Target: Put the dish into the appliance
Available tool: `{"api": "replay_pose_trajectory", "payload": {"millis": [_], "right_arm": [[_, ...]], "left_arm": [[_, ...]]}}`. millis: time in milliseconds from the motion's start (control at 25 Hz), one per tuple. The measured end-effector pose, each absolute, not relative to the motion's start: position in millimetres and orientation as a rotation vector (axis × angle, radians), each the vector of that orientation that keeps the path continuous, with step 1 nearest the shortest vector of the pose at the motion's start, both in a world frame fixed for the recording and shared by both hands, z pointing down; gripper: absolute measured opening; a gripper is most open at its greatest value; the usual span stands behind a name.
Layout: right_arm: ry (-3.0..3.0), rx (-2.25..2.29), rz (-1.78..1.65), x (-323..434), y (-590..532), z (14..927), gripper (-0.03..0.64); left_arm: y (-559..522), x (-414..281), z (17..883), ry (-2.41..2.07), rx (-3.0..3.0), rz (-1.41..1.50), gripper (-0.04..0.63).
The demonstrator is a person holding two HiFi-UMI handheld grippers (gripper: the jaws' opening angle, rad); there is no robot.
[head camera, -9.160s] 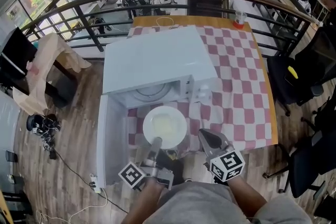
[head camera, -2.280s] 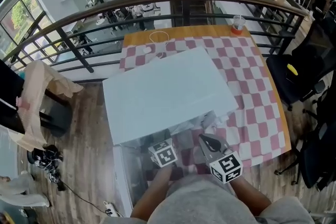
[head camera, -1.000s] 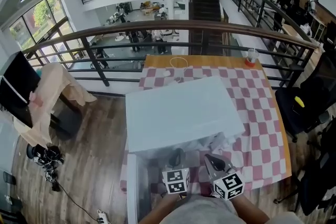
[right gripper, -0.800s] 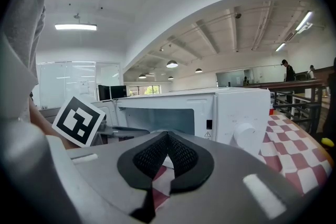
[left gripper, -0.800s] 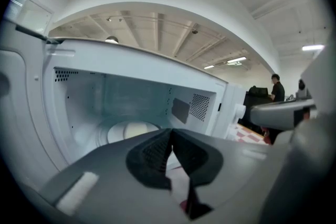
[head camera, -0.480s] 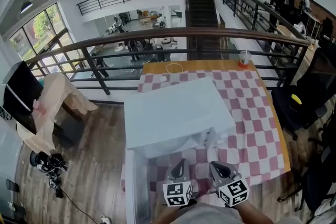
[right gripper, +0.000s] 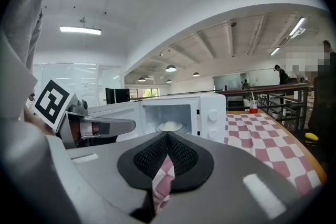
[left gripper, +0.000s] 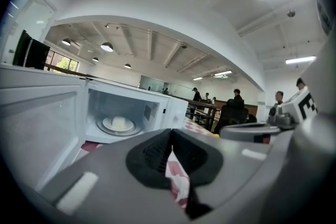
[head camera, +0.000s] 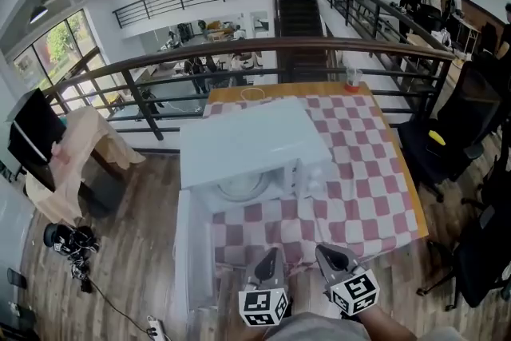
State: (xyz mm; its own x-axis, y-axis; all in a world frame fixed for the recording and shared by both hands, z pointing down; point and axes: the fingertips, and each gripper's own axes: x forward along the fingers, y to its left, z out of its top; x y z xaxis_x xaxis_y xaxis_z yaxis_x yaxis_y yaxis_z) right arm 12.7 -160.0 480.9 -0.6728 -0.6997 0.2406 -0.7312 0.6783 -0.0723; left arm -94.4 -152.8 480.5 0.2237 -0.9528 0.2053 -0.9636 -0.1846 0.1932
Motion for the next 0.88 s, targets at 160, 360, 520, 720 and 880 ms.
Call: {"api": "replay_pose_trajectory", "payload": {"millis": [160, 360, 520, 720, 880], "right_arm": [[-2.704, 1.149, 0.268, 35, -99, 488, -0.002], [-2.707, 1.145, 0.276, 59, -39, 490, -0.002], [-2.704, 1.170, 0.317, 73, -12, 489, -0.002], [-2.701, 1.200, 0.334, 75, 6, 486, -0.003], [-2.707, 1.223, 0.319, 74, 13, 481, -0.002]], "left_arm": [[-86, -75, 480, -1.815, 2.208, 0.063, 0.011], [-20, -61, 476, -1.860, 2.191, 0.068, 0.011], [9, -53, 466, -1.893, 2.197, 0.074, 0.011], [31, -53, 459, -1.890, 2.209, 0.074, 0.011], [39, -62, 454, -1.904, 2.218, 0.085, 0.011]]}}
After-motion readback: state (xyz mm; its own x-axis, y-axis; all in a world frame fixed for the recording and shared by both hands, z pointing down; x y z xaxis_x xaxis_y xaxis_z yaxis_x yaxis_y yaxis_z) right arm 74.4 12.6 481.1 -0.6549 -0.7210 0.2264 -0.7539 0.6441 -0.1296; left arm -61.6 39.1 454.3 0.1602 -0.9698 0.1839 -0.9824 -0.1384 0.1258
